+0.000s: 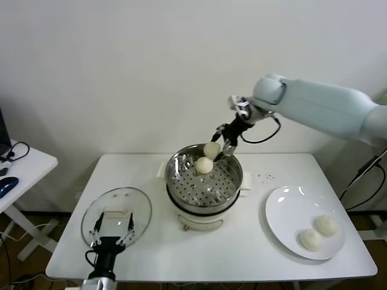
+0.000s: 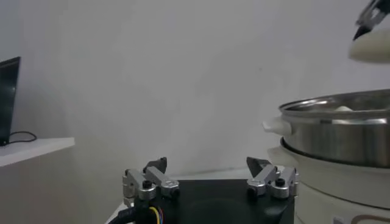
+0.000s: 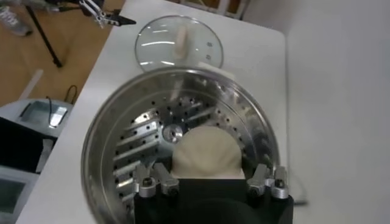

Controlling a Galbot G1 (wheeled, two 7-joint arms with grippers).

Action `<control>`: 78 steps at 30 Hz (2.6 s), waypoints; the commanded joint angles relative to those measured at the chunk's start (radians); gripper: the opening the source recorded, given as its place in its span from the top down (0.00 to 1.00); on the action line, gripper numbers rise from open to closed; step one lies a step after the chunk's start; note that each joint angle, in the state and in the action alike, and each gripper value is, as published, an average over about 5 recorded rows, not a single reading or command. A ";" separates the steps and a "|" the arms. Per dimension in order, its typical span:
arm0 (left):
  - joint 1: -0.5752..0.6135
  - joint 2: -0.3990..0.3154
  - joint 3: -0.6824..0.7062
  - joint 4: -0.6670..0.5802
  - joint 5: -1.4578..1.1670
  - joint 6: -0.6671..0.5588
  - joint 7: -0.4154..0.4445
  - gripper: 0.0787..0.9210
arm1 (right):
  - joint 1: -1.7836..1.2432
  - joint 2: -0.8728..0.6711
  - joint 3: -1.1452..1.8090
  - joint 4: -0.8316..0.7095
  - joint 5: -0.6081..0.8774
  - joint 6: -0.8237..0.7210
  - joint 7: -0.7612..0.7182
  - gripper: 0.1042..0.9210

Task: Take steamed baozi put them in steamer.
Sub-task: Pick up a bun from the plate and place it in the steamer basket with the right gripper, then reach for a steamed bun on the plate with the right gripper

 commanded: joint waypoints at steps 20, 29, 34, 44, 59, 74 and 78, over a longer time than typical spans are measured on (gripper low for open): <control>-0.011 0.001 -0.008 0.020 -0.024 -0.004 -0.001 0.12 | -0.184 0.240 -0.023 -0.194 -0.050 0.020 -0.001 0.21; -0.012 0.001 -0.008 0.022 -0.024 -0.003 -0.001 0.12 | -0.182 0.231 -0.024 -0.186 -0.061 0.021 -0.003 0.21; -0.013 -0.001 -0.005 0.025 -0.023 -0.004 -0.001 0.12 | -0.180 0.219 -0.024 -0.175 -0.074 0.021 -0.002 0.21; -0.014 -0.001 -0.006 0.027 -0.023 -0.004 -0.002 0.12 | -0.186 0.211 -0.013 -0.166 -0.086 0.025 0.005 0.14; -0.009 0.001 -0.011 0.018 -0.023 -0.004 -0.003 0.12 | 0.077 -0.058 -0.015 0.132 -0.199 0.085 -0.072 0.12; 0.016 0.048 -0.014 -0.011 -0.010 -0.022 0.006 0.12 | 0.163 -0.695 -0.049 0.513 -0.493 0.121 -0.114 0.12; 0.032 0.045 -0.009 -0.022 0.000 -0.030 0.006 0.12 | 0.123 -0.811 -0.050 0.532 -0.568 0.138 -0.116 0.12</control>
